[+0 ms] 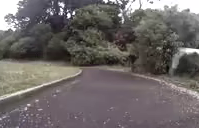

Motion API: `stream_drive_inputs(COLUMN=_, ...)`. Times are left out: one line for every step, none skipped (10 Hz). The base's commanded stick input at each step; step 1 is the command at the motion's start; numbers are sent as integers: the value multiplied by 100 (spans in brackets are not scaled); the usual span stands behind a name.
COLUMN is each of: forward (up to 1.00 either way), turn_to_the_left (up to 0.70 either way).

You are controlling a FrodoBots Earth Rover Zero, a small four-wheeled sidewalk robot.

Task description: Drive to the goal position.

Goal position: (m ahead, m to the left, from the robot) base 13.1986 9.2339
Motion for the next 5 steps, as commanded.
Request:
stream_drive_inputs(forward=69, turn_to_the_left=0)
stream_drive_inputs(forward=69, turn_to_the_left=0)
stream_drive_inputs(forward=69, turn_to_the_left=0)
stream_drive_inputs(forward=69, turn_to_the_left=0)
stream_drive_inputs(forward=69, turn_to_the_left=0)
